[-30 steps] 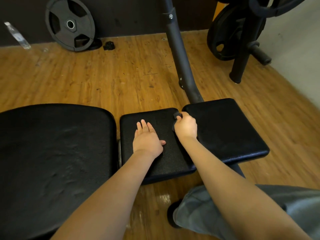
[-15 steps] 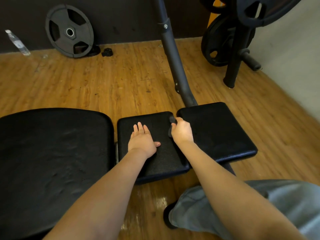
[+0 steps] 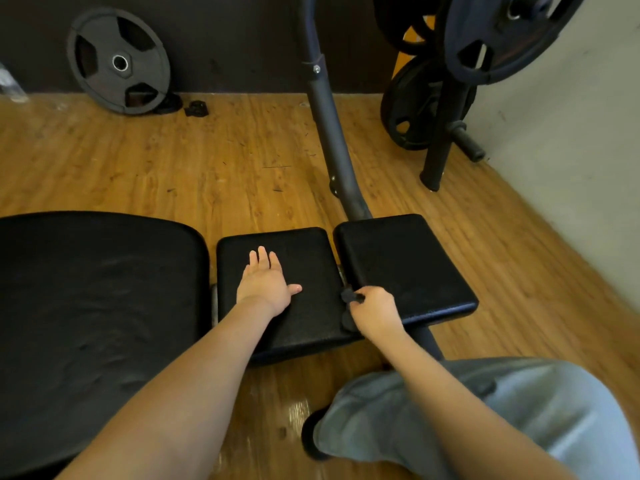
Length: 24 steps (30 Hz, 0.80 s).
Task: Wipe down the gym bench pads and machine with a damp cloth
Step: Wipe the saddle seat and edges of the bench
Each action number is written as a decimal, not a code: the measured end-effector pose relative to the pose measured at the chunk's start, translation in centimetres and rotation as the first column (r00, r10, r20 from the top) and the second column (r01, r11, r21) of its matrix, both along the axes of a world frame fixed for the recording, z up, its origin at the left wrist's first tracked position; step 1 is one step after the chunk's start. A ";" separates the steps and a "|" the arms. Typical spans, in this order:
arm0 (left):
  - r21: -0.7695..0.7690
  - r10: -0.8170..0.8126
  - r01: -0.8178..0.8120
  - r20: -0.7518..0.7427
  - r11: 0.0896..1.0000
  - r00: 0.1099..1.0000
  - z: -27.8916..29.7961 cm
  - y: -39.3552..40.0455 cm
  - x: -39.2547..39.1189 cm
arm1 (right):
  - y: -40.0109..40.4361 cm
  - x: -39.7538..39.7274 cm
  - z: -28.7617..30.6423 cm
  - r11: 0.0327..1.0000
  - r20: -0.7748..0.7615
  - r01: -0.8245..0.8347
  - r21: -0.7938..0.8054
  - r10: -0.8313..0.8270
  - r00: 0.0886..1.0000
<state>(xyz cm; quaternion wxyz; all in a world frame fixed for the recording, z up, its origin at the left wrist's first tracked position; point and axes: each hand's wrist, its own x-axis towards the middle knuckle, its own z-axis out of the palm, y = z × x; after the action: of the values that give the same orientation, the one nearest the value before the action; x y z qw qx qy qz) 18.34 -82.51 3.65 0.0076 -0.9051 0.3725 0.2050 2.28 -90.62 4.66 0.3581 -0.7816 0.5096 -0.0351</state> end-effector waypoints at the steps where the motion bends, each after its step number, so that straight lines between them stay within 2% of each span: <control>1: -0.002 -0.001 0.001 0.000 1.000 1.000 -0.1 0.0 0.0 | -0.9 0.6 0.2 0.999 0.008 0.048 0.023 -0.048 0.999; 3: -0.010 -0.004 0.003 -0.004 1.000 1.000 -0.2 -0.1 0.1 | -2.9 2.3 1.3 0.975 0.072 0.187 0.120 -0.197 0.978; 5: -0.003 -0.010 0.010 0.005 1.000 1.000 -0.3 -0.2 0.2 | -5.1 5.0 3.3 0.951 0.191 0.257 0.171 -0.288 0.938; 9: 0.016 -0.039 0.038 0.024 0.999 0.999 -0.4 -0.2 0.4 | -7.5 11.5 6.2 0.985 0.361 0.173 -0.024 -0.152 0.920; 11: 0.010 -0.041 0.041 0.025 0.999 0.999 -0.6 -0.2 0.4 | -7.6 13.4 4.6 0.996 0.333 0.073 -0.046 -0.054 0.942; 13: 0.006 -0.042 0.042 0.026 0.999 0.999 -0.7 -0.2 0.3 | -7.4 14.0 1.5 1.000 0.212 0.006 -0.025 -0.001 0.977; 17: 0.006 -0.048 0.048 0.031 0.999 0.998 -0.8 -0.1 0.3 | -7.0 13.8 -0.7 0.999 0.048 -0.036 -0.029 0.038 0.998; 20: 0.005 -0.054 0.054 0.023 0.999 0.998 -0.5 -0.1 0.3 | -6.6 12.7 -0.1 1.000 0.011 -0.002 0.001 0.002 1.000; 24: -0.003 -0.050 0.050 0.004 0.999 0.999 -0.5 -0.1 0.3 | -3.6 8.2 -0.4 1.000 0.044 0.030 -0.006 -0.030 0.999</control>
<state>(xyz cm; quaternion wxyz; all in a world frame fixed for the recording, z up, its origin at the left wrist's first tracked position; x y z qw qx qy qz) 18.67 -82.62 3.20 0.0121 -0.8958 0.3955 0.2023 10.47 -94.17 4.25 0.3660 -0.7740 0.5133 -0.0593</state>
